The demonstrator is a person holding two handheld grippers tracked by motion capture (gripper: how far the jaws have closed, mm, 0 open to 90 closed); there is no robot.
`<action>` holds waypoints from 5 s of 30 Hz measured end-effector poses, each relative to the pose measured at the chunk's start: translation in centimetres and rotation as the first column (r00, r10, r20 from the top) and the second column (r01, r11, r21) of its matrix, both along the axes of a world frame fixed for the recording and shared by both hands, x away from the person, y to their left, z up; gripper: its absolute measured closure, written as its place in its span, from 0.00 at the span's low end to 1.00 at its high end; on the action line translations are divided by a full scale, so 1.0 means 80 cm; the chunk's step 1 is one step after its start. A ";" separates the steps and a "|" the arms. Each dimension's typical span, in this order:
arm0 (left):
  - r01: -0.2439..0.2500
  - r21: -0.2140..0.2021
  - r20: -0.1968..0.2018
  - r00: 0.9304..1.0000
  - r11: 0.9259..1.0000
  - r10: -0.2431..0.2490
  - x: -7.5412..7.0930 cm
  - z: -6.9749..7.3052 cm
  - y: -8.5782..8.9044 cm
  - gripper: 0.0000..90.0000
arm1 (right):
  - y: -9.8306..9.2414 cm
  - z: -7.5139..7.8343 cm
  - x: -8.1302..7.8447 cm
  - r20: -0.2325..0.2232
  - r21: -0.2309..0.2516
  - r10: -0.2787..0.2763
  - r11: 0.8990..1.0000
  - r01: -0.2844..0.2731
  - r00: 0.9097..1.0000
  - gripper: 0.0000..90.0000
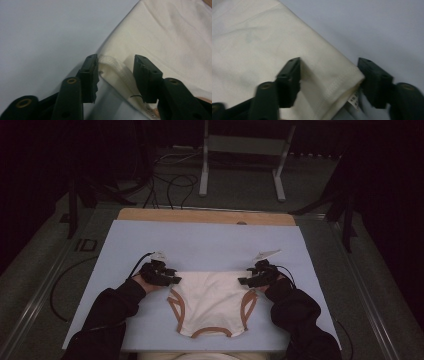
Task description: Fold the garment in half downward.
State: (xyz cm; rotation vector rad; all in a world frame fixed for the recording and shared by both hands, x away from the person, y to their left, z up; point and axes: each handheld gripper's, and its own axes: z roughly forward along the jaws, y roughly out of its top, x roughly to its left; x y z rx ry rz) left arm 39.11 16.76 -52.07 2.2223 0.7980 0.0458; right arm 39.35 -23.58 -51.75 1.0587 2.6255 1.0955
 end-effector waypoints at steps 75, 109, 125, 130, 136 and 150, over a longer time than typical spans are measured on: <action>-0.182 -0.055 0.113 0.976 0.982 0.187 0.068 0.044 0.013 0.98 | 0.018 0.042 0.087 0.091 -0.050 -0.083 0.995 0.088 0.992 0.97; -0.248 -0.024 0.058 0.967 0.969 0.249 0.097 0.016 0.006 0.96 | 0.025 0.014 0.116 0.059 -0.074 -0.143 0.986 0.147 0.988 0.93; -0.296 -0.033 0.066 0.953 0.955 0.297 0.092 0.031 0.009 0.36 | 0.016 0.020 0.116 0.047 -0.035 -0.193 0.980 0.195 0.980 0.45; -0.250 -0.030 0.071 0.965 0.968 0.252 0.084 0.040 0.008 0.20 | 0.015 0.025 0.113 0.034 -0.016 -0.190 0.982 0.190 0.981 0.33; -0.200 -0.038 0.065 0.977 0.979 0.202 0.071 0.050 0.014 0.09 | 0.012 0.034 0.106 0.024 0.033 -0.185 0.982 0.184 0.983 0.19; -0.089 -0.087 0.135 0.986 0.992 0.100 0.026 0.082 0.016 0.01 | 0.030 0.059 0.095 0.078 0.050 -0.129 0.991 0.126 0.989 0.13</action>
